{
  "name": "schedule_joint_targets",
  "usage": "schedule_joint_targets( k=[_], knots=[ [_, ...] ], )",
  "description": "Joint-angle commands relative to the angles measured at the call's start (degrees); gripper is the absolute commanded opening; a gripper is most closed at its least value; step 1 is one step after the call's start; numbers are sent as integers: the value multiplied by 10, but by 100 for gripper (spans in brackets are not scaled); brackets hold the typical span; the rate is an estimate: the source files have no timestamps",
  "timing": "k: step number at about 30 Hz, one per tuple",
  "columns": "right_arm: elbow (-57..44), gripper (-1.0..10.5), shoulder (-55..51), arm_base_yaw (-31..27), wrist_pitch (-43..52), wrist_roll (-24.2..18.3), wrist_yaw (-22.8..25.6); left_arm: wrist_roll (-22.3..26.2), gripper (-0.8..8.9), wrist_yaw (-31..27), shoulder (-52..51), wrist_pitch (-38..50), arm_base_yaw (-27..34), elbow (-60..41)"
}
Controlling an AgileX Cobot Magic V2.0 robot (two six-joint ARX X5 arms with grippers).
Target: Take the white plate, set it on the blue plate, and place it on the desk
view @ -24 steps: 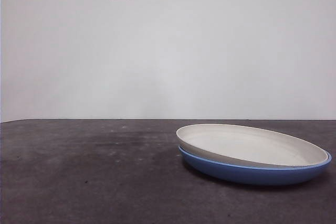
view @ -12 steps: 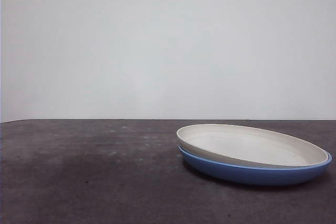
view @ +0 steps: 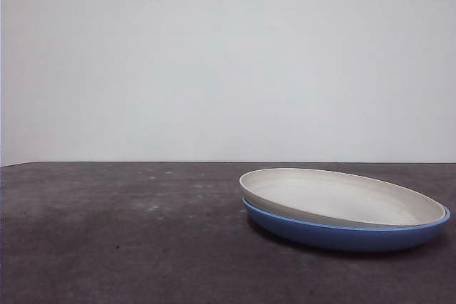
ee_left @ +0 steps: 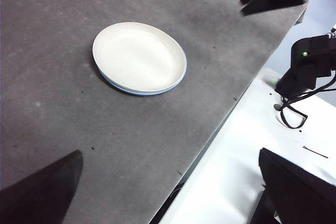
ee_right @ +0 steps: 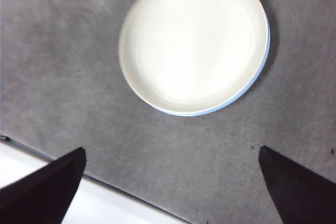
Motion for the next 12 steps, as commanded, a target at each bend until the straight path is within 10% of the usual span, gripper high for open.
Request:
schedule_joint_targets(
  k=[1,12],
  knots=[
    [-10,539,38,1,28,17,-1,9,688,2,0,6,-3,5],
    [-15,539,233,-36,160,11,-59,12,688,2,0,6,-10,5]
  ],
)
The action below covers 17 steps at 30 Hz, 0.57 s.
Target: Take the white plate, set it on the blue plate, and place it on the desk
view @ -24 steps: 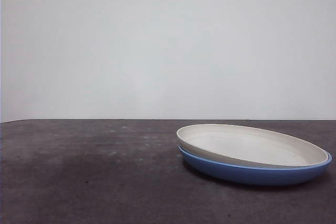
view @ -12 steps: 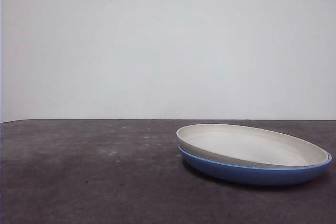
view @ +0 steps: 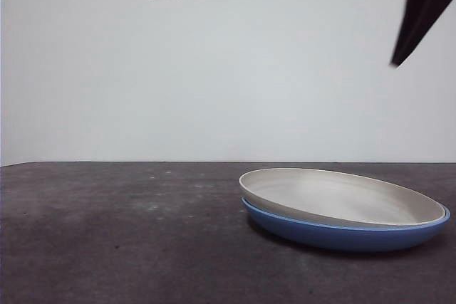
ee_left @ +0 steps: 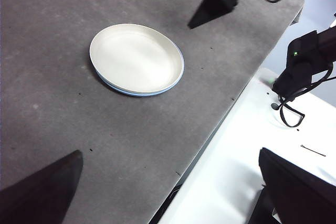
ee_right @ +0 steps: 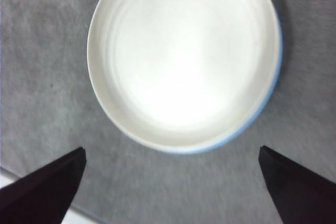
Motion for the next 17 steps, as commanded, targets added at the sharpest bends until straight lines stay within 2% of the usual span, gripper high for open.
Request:
schedule_joint_targets(
  k=[1,10,17],
  knots=[
    [3,539,58,-11,38,0,-21,12,688,2,2,6,-4,5],
    [3,539,198,-42,121,-16,-21,13,688,2,2,5,-4,5],
    [3,539,258,-50,158,-24,-22,13,688,2,2,5,-4,5]
  ],
)
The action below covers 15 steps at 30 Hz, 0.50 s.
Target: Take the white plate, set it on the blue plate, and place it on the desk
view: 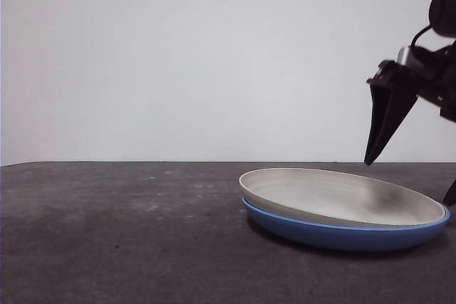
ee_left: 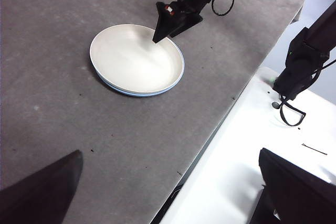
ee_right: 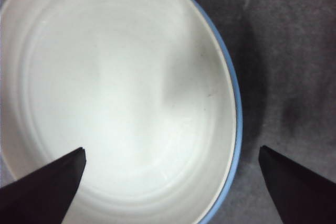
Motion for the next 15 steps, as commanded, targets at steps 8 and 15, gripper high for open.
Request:
schedule_joint_targets(
  k=[8,15],
  knots=[
    [3,420,58,-1,31,-14,-2,7,688,2,2,5,-4,5],
    [3,189,67,-2,34,-14,9,7,688,2,2,5,-4,5]
  ],
)
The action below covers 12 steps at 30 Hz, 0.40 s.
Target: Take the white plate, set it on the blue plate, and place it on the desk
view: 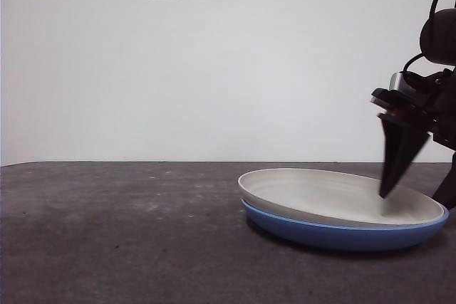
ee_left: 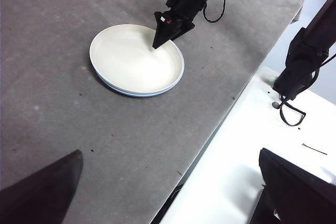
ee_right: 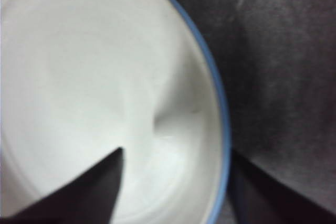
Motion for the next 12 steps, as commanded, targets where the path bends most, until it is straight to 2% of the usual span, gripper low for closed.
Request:
schedule_joint_targets(
  k=[1,5,12],
  knots=[
    [3,169,15,-2,0,-7,5,7,688,2,2,5,-4,5],
    [3,20,16,-3,-7,-7,30,7,688,2,2,4,-4,5],
    [8,6,14,-6,-5,-6,33,6,688,2,2,3,-4,5]
  ],
)
